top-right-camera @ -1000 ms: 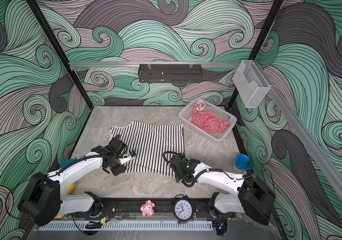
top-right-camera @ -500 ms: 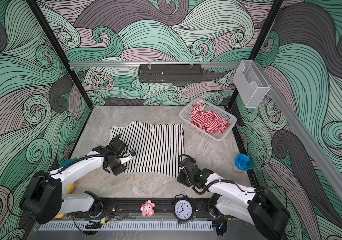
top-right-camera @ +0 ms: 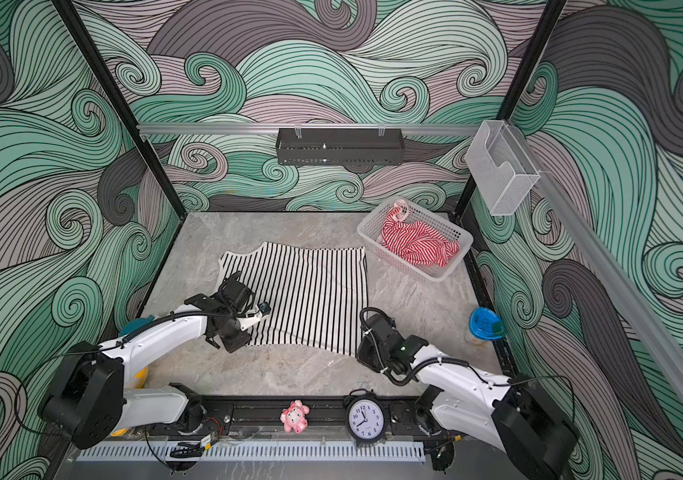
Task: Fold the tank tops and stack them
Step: 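Move both grippers to the tank top's near hem corners and grasp them, then lift the near hem with both grippers and fold it toward the far shoulders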
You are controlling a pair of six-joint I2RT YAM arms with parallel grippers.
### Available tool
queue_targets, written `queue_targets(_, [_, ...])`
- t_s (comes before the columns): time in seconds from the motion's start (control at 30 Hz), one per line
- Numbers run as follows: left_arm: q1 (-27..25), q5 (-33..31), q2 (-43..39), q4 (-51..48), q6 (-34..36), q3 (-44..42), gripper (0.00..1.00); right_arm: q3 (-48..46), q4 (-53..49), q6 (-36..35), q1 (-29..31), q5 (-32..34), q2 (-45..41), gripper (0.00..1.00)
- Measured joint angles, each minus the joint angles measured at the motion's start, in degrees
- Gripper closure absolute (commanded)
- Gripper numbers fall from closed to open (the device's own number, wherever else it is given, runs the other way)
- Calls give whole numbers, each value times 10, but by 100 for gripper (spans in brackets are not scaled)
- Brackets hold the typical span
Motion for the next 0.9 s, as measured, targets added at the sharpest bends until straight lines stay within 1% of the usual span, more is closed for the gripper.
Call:
queue_targets(0.07, [0,-2,-2,2,0,-5,42,0,2,-2,0,0,2,78])
queue_targets(0.13, [0,-5,-6,3,0,-9,42,0,2,-5,0,0,2,83])
queue_targets(0.23, [0,-7,-7,5,0,-11,42,0,1,-8,-1,0,7,93])
queue_targets(0.3, [0,-9,-7,9,0,-13,40,2,0,-10,-3,0,9,96])
queue_targets(0.4, [0,-19,-10,16,1,-19,37,6,-3,-12,-4,0,9,96])
queue_targets(0.47, [0,-22,-23,22,2,-26,36,12,-9,-14,-5,0,9,97])
queue_targets(0.53, [0,-22,-41,24,3,-30,37,23,-18,-17,-5,0,9,100])
queue_targets(0.63, [0,-25,-61,30,6,-31,39,42,-33,-24,-6,1,6,100])
queue_targets(0.9, [0,-31,-58,26,27,-33,41,71,-46,-36,-8,4,0,100])
